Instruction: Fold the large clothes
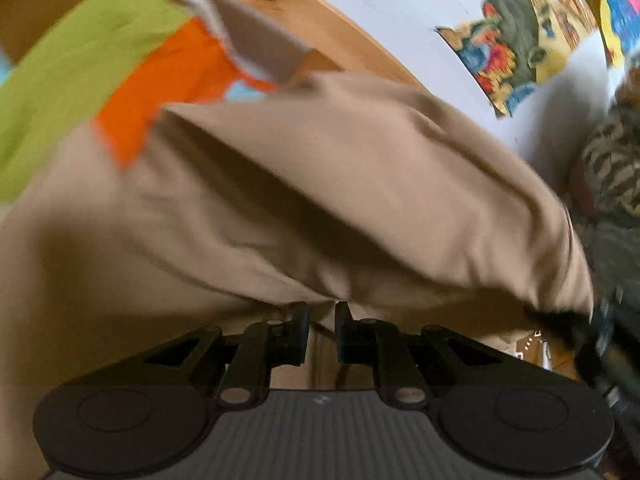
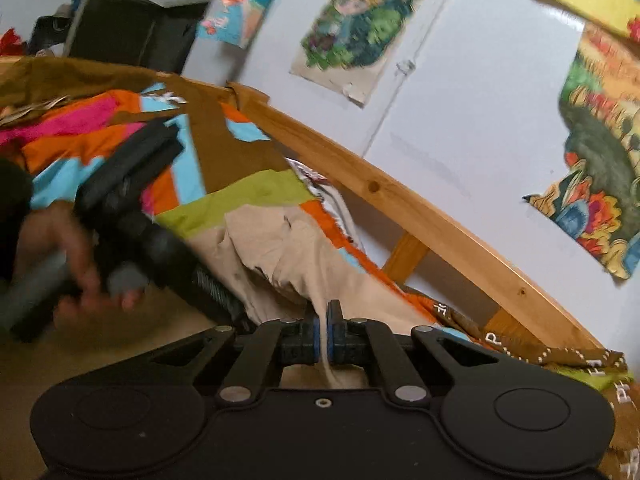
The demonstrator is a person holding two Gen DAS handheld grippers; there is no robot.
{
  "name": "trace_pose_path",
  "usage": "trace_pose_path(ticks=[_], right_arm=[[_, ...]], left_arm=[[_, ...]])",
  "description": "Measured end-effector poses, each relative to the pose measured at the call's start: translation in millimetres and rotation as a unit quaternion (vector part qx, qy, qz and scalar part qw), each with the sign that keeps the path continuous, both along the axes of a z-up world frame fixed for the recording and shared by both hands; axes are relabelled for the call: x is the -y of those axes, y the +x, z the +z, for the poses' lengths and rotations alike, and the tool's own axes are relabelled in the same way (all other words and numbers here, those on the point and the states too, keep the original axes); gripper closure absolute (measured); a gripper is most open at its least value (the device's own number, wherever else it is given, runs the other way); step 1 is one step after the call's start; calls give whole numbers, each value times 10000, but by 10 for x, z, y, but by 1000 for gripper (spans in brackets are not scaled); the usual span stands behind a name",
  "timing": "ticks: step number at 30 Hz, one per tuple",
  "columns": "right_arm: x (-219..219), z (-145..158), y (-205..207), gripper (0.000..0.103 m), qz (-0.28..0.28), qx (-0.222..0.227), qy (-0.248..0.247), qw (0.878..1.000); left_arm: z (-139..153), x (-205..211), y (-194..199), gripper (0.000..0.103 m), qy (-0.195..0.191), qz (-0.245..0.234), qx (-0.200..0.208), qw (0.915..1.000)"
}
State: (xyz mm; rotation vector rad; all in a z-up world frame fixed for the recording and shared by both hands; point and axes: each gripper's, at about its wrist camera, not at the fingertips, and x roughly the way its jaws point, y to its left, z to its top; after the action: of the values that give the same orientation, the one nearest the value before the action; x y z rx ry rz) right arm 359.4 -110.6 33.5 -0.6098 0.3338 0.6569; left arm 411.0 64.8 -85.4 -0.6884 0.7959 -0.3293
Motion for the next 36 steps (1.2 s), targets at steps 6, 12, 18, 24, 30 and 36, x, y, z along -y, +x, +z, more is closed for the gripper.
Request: trace_pose_path(ticks=[6,12,18,24,30,36], right_arm=[[-62,-474,-728,101,439,119,-810,9957],[-79,-920,-1247,78,402,-742,-939,9920],[401,-646,-1358,52,-386,-1470,445,9874],[1242,-400,-872,39,-2210,-2026,2436,9224],[1492,-692,-102,47,-2852,-2765,2859,8720],[1215,-736,221,56,-2630,-2268,2546,9025]], left_arm=[[-71,-468,-821,83,-4,261,-232,9994],[83,-931,-1303,58,267,492,-274,9981],[205,-1070,-1365,47,428,613,-350,9966],[334,-831,-1183,32,442,182,-57,9988],[144,-485,-724,32,1043,84,-430,9936],[-57,-320,-309,31,1550,372,-444,9862]])
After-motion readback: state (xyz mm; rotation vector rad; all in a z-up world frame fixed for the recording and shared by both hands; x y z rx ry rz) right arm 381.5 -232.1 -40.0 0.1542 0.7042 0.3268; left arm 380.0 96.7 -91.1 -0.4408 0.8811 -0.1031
